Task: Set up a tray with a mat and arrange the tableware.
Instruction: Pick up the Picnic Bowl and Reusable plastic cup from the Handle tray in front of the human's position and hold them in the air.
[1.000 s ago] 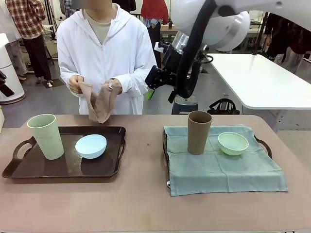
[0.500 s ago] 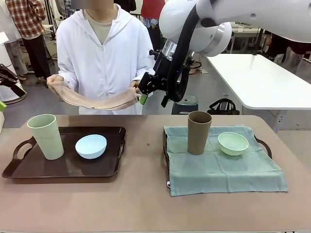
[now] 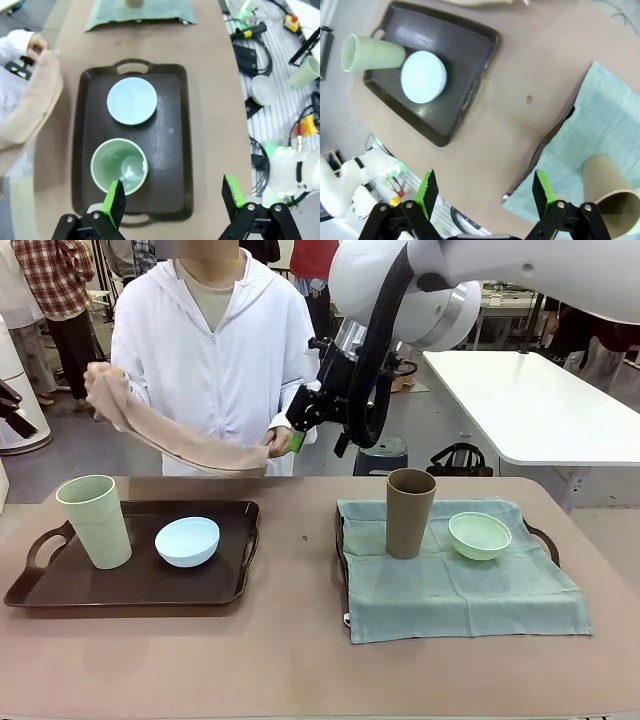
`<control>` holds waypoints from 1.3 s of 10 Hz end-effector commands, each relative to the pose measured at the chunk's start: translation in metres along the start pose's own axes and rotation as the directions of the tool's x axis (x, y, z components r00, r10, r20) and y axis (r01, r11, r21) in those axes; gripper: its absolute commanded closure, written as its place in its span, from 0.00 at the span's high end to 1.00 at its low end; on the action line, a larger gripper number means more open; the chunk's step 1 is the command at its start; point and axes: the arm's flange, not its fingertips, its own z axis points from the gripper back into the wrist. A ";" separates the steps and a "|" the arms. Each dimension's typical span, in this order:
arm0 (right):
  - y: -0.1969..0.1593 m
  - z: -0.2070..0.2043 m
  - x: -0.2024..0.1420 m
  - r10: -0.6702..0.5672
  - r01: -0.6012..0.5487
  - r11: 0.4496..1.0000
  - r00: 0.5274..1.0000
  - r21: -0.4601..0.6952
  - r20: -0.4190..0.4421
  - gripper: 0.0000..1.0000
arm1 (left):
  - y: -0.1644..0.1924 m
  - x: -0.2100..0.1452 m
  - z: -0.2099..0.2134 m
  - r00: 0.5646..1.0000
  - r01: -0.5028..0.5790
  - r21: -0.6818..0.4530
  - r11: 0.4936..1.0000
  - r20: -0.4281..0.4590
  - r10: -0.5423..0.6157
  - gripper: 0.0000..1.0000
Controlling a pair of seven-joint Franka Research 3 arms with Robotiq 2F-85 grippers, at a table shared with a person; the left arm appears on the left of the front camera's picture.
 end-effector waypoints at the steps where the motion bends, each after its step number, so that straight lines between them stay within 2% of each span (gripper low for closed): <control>1: 0.016 -0.027 0.017 -0.030 0.027 0.991 0.999 -0.130 -0.022 0.98 | 0.015 -0.021 0.002 0.994 0.082 -0.006 0.997 -0.078 -0.082 1.00; 3: 0.038 -0.050 0.025 -0.063 0.060 0.967 0.998 -0.247 -0.006 0.98 | 0.024 -0.042 0.005 0.991 0.103 0.015 0.995 -0.089 -0.102 1.00; 5: 0.062 -0.071 0.032 -0.096 0.090 0.946 0.995 -0.310 -0.004 0.98 | 0.033 -0.065 0.001 0.993 0.112 0.041 0.993 -0.040 -0.110 1.00; 7: 0.085 -0.088 0.040 -0.134 0.142 0.915 0.990 -0.377 0.047 0.98 | 0.053 -0.084 -0.015 0.999 0.038 0.109 0.993 0.003 -0.038 1.00; 9: 0.097 -0.104 0.043 -0.182 0.194 0.905 0.981 -0.380 0.068 0.98 | 0.061 -0.099 -0.029 0.999 -0.039 0.161 0.986 0.033 0.034 1.00; 11: 0.102 -0.112 0.045 -0.197 0.210 0.927 0.978 -0.310 0.073 0.98 | 0.068 -0.110 -0.031 0.997 -0.062 0.170 0.983 0.062 0.052 1.00; 12: 0.101 -0.109 0.041 -0.169 0.175 0.958 0.985 -0.229 0.046 0.98 | 0.067 -0.109 -0.031 0.996 -0.073 0.146 0.987 0.056 0.065 1.00; 13: 0.101 -0.110 0.039 -0.173 0.184 0.924 0.983 -0.336 0.061 0.98 | 0.066 -0.110 -0.030 0.998 -0.057 0.149 0.987 0.039 0.052 1.00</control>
